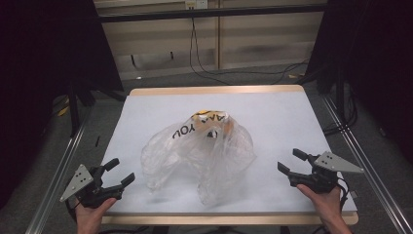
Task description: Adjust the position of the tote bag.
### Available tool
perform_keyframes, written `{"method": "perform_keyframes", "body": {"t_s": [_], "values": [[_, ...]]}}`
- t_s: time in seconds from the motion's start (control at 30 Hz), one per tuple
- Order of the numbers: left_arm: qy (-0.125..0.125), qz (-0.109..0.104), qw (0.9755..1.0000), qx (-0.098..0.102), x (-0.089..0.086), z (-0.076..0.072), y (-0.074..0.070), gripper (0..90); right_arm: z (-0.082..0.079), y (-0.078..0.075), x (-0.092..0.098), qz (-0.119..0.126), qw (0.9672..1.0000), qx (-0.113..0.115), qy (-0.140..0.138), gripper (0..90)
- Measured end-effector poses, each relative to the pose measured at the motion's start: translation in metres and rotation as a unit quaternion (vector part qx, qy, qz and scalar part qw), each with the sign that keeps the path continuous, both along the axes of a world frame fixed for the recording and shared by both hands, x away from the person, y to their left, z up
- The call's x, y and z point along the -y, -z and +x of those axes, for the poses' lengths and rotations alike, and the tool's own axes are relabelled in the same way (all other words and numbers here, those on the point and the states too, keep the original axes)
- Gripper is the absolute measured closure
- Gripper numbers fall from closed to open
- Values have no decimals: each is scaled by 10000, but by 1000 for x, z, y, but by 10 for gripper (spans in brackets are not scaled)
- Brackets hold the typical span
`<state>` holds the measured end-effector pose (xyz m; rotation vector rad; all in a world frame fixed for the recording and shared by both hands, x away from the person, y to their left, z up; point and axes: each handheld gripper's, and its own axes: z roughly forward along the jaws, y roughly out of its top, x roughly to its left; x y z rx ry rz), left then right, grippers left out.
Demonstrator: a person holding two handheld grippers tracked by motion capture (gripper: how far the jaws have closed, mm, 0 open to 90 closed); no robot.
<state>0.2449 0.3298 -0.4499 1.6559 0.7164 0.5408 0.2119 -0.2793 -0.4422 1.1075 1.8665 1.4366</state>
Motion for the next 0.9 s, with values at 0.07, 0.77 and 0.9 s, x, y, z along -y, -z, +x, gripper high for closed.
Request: {"method": "perform_keyframes", "body": {"t_s": [0.07, 0.77, 0.9], "values": [[14, 41, 10000, -30, 2, 0, 1, 203, 0, 0, -1, -37, 10000, -65, -47, 262], [488, 377, 9979, -177, 11, -9, -4, 490, -8, -11, -34, -106, 9936, -299, -1080, 543], [770, 440, 9960, -140, 16, -11, -6, 572, -13, -14, -47, -172, 9906, -304, -1325, 597]]}}
